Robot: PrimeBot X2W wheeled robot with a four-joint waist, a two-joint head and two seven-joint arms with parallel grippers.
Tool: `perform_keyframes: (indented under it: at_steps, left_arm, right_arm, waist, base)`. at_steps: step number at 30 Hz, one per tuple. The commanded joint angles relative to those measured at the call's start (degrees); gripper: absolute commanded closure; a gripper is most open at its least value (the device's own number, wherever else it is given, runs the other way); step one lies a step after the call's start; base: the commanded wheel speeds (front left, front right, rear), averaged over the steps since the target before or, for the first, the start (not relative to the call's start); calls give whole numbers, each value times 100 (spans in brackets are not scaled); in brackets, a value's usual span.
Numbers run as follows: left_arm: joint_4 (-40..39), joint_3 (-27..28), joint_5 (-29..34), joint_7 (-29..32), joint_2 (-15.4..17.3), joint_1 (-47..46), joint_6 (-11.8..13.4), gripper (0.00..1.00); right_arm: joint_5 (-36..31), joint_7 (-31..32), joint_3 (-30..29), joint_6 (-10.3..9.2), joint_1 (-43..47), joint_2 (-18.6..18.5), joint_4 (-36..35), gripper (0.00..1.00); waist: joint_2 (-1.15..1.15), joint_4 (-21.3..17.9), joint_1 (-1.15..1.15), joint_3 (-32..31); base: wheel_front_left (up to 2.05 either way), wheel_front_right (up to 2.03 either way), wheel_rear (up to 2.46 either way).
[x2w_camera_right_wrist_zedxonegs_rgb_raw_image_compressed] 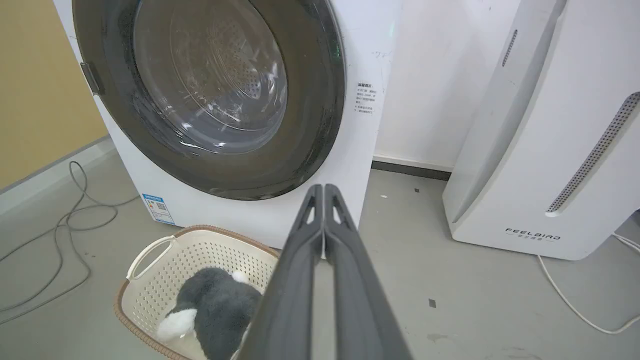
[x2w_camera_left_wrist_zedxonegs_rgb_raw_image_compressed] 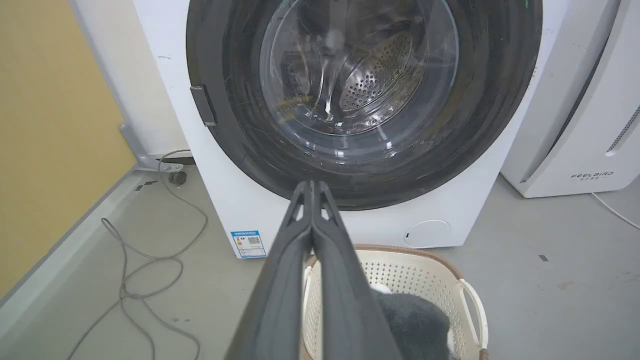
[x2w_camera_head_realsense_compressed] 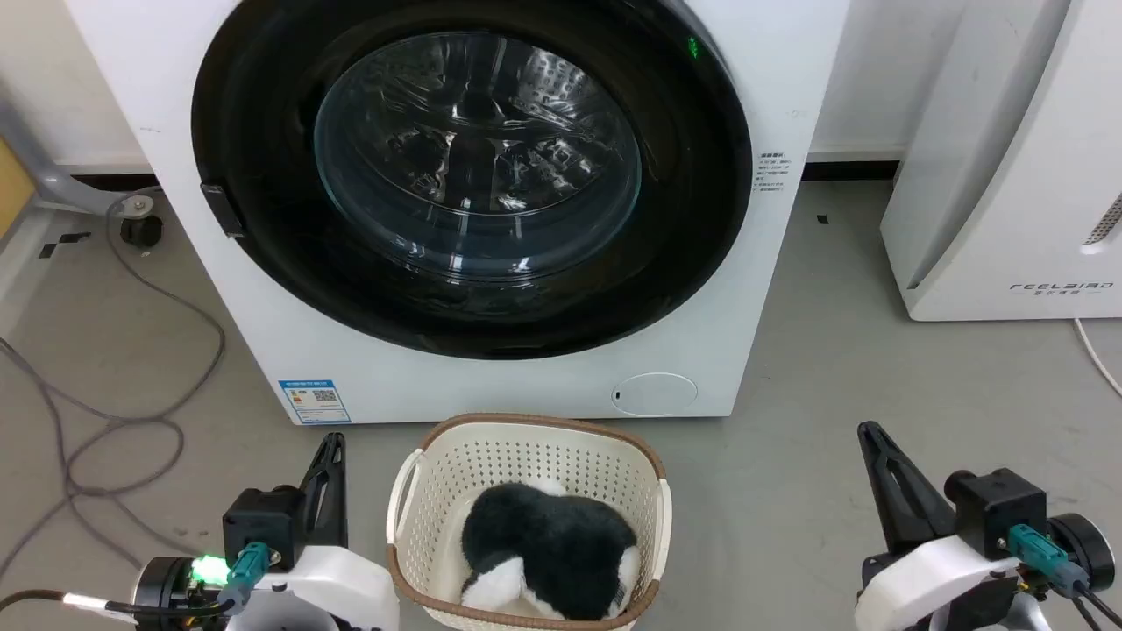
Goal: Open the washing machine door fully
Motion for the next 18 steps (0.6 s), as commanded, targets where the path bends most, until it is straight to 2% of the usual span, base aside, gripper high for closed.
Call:
perform_keyframes:
  at_steps: [1,10,11,18]
  left_arm:
    - [-27,10,15,3,2,-44,-25,100]
    - [-27,10,15,3,2,-44,-25,100]
    - [0,1,-1,-1,0,0,0,0]
    - [53,-39,-29,-61,1,-20,-22,0]
  right_arm:
    - [-44,4,-14,3,41,4,-25,100]
    - [-44,4,-14,3,41,4,-25,100]
    - [1,-1,-1,0,1,0,0,0]
    - [28,-61,-4,0,20,0,38,0]
  waist:
    - [0,0,0,0]
    - [0,0,0,0]
    - [0,0,0,0]
    - [0,-6,0,1]
  base:
    - [0,0,0]
    - [0,0,0]
    - [0,0,0]
    - [0,0,0]
